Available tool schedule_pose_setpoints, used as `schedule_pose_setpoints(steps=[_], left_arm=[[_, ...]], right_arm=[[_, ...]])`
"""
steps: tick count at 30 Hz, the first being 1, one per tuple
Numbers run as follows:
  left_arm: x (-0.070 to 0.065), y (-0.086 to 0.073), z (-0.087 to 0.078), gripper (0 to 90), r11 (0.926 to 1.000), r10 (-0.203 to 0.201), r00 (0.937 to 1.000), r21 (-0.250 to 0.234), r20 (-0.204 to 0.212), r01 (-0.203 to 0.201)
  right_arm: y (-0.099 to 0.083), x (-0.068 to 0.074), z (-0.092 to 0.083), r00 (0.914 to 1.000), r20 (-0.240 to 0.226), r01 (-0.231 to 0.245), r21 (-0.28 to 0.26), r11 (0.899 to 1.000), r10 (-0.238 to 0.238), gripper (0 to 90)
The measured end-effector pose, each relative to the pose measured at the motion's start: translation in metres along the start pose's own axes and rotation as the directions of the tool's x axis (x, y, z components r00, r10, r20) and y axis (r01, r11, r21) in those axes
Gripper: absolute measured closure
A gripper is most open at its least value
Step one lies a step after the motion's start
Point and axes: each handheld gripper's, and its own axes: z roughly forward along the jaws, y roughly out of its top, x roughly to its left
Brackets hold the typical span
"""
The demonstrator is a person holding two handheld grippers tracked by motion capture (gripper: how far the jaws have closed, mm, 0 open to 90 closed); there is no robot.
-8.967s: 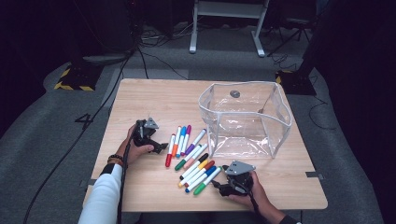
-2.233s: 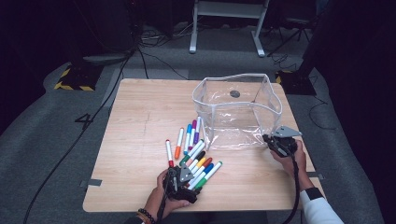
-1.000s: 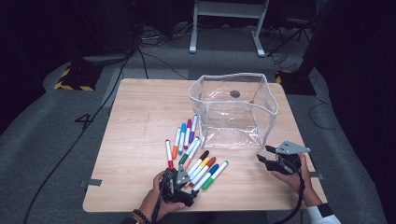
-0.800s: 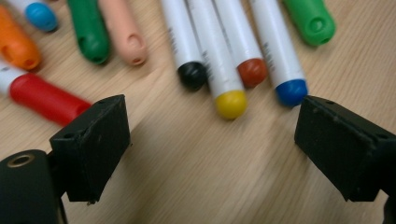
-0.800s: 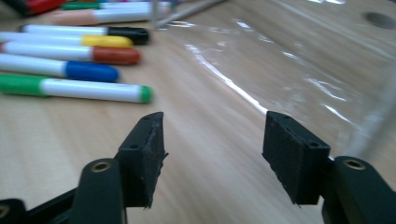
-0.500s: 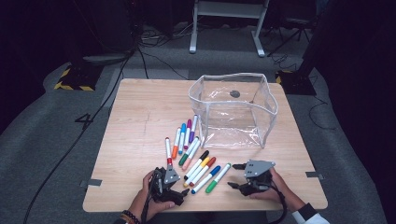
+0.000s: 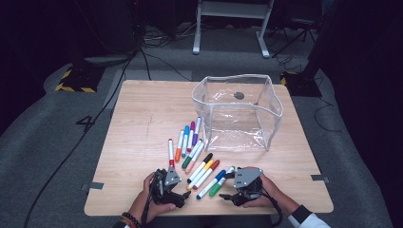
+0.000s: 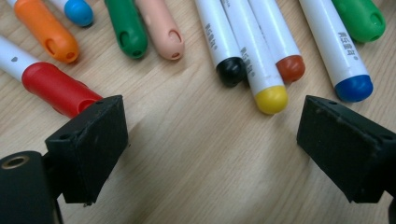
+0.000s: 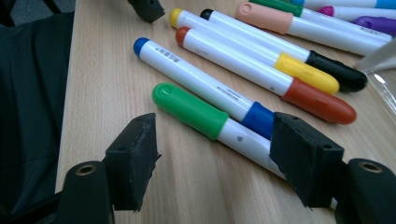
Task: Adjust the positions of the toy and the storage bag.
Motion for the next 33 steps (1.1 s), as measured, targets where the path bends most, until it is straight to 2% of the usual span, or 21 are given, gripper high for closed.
schedule_pose_setpoints(steps=[6,12,15,20,22,25,27,32,33], left_arm=[[0.007,-0.004,-0.004,9.2,1.0000,0.008,1.0000,0.001,0.005,-0.008],[0.008,-0.004,-0.004,9.2,1.0000,0.009,0.9999,0.002,0.007,-0.009],[0.008,-0.004,-0.004,9.2,0.9999,0.011,0.9999,0.002,0.008,-0.011],[0.008,-0.004,-0.004,9.2,0.9999,0.011,0.9999,0.002,0.008,-0.011],[0.009,-0.004,-0.004,9.1,0.9999,0.012,0.9999,0.002,0.009,-0.012],[0.008,-0.004,-0.004,9.2,0.9999,0.011,0.9999,0.002,0.008,-0.011],[0.008,-0.004,-0.004,9.2,0.9999,0.010,0.9999,0.002,0.007,-0.010],[0.009,-0.004,-0.004,9.2,0.9999,0.011,0.9999,0.001,0.007,-0.011],[0.009,-0.005,-0.004,9.2,0.9999,0.014,0.9998,-0.001,0.012,-0.014]], right_arm=[[0.008,0.002,0.011,0.9988,-0.036,0.034,0.002,0.999,-0.033,34.3],[0.018,0.003,0.017,0.9971,-0.043,0.063,-0.021,0.998,-0.064,35.5],[0.022,-0.001,0.020,0.9977,-0.050,0.045,-0.035,0.998,-0.047,35.3],[0.019,-0.006,0.028,0.9960,-0.089,0.004,0.000,1.000,-0.004,37.7],[0.016,-0.007,0.030,0.9947,-0.103,-0.007,0.018,1.000,0.009,42.5],[0.012,-0.008,0.027,0.9909,-0.130,-0.035,0.015,0.999,0.037,52.8],[0.009,-0.007,0.022,0.9901,-0.137,-0.028,0.017,0.999,0.030,57.7],[-0.002,-0.009,0.010,0.9904,-0.127,-0.053,0.023,0.998,0.055,72.9],[-0.004,-0.009,0.008,0.9907,-0.126,-0.051,0.022,0.998,0.053,73.6]])
